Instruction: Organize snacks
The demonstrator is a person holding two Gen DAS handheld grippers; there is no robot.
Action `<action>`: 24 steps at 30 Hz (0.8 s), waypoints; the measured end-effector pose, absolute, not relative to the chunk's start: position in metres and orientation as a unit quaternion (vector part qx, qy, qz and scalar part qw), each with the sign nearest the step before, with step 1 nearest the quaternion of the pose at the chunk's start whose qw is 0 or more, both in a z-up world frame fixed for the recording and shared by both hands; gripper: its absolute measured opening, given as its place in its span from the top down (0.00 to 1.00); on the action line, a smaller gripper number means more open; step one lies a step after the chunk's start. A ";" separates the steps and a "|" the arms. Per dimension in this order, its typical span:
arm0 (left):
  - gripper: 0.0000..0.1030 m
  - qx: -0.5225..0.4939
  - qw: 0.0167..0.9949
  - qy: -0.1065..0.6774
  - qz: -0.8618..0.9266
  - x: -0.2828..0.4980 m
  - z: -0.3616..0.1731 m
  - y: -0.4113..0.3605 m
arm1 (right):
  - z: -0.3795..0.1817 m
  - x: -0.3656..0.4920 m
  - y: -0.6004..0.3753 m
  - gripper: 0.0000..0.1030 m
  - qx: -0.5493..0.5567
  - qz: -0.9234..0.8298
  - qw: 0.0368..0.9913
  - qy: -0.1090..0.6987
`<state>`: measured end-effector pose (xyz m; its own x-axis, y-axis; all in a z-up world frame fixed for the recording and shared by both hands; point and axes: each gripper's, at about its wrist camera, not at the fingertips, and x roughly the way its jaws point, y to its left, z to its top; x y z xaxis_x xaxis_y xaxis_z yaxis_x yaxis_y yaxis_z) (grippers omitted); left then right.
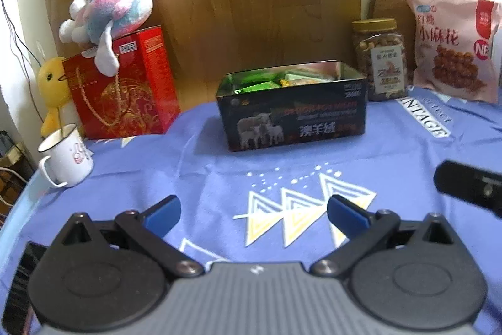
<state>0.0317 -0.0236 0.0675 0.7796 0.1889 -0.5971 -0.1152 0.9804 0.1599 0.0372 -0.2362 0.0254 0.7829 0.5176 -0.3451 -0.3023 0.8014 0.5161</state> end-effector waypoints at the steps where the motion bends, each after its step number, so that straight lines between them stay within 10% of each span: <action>1: 0.00 0.052 0.942 0.323 0.073 0.033 0.068 -0.026 | 0.025 0.036 -0.238 0.08 0.220 0.220 0.919 0.242; 24: 0.00 0.032 0.941 0.338 0.012 0.054 0.062 -0.079 | 0.019 0.015 -0.305 0.08 0.227 0.144 0.935 0.230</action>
